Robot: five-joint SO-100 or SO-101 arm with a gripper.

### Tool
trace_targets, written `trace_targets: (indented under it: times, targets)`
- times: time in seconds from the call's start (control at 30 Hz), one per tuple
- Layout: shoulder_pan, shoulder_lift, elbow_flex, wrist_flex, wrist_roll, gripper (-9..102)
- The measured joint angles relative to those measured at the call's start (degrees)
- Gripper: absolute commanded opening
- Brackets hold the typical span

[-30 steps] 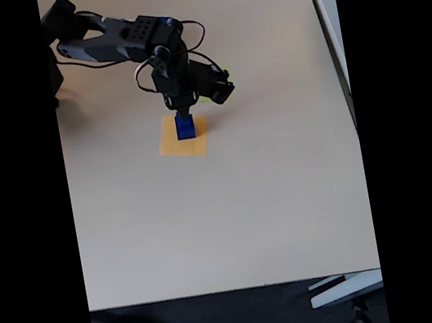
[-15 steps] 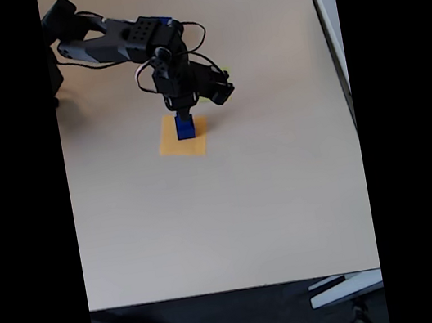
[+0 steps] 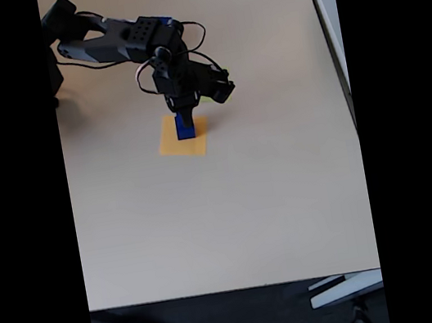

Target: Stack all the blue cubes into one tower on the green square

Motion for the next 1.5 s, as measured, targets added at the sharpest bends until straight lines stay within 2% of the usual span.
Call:
trace_targets:
  times: [0.9, 1.07, 1.33, 1.5]
  targets:
    - [-6.4, 9.7, 3.3, -1.9, 0.5, 24]
    - [-13.3, 16.8, 6.7, -1.9, 11.5, 25]
    - [-31.4, 23.2, 14.9, -5.7, 41.7, 26]
    - [-41.2, 23.2, 18.3, -6.7, 58.1, 31]
